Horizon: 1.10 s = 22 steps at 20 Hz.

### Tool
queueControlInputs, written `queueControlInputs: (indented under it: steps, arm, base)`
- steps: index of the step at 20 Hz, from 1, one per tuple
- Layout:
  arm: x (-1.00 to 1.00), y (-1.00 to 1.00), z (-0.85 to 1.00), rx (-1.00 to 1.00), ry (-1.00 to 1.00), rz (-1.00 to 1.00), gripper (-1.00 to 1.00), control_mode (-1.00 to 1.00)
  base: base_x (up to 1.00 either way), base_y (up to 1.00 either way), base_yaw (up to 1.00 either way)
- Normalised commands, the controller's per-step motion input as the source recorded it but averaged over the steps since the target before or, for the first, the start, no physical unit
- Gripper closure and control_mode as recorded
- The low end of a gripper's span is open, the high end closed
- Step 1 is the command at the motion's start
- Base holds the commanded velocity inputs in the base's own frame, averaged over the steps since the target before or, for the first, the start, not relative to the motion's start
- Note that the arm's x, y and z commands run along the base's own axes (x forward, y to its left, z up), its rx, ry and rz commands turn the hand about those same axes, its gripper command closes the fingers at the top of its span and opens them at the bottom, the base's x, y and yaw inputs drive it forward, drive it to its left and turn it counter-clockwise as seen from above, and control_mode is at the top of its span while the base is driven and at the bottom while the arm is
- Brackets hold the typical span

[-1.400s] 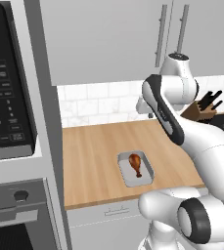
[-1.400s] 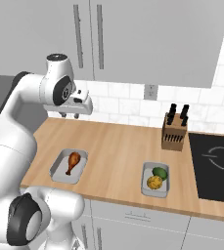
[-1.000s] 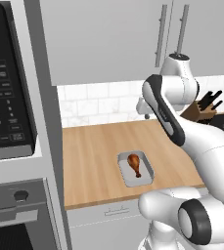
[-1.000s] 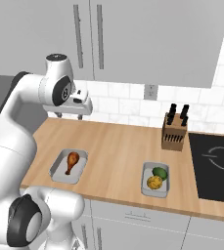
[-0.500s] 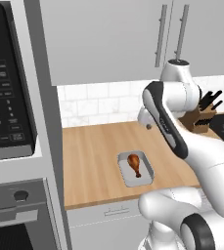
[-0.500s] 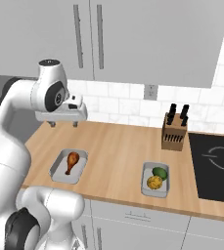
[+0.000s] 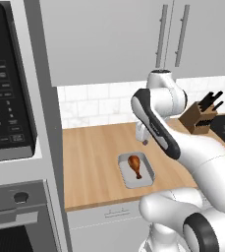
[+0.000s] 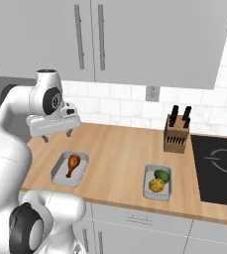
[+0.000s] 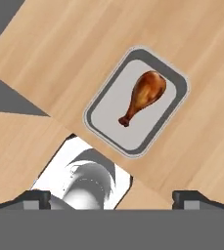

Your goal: Take the meat container that has the chicken drumstick and place it on the second highest rack of the freezer. Then take the vegetable container that has the squash and avocado and place it on the highest rack of the freezer.

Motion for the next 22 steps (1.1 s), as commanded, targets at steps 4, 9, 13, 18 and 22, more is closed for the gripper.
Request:
queueControlInputs:
  steps: [4,9,13,18,22]
  arm:
    - [-0.09,0.15,-0.43,0.00,0.21,0.42,-1.00,-1.00]
    - [-0.08,0.13,-0.57,-0.01,0.05,0.09,-1.00,-1.00]
    - [-0.03,0.06,-0.71,0.00,-0.03,0.02,-1.00,-1.00]
    - [0.14,0.17,-0.54,0.00,-0.02,0.00,-1.00,-1.00]
    - [0.44,0.17,-0.54,0.00,0.00,0.00,-1.00,-1.00]
  base:
    - [0.00,0.00,0.00]
    - [0.00,0.00,0.00]
    - [0.00,0.00,0.00]
    - [0.00,0.00,0.00]
    - [0.00,0.00,0.00]
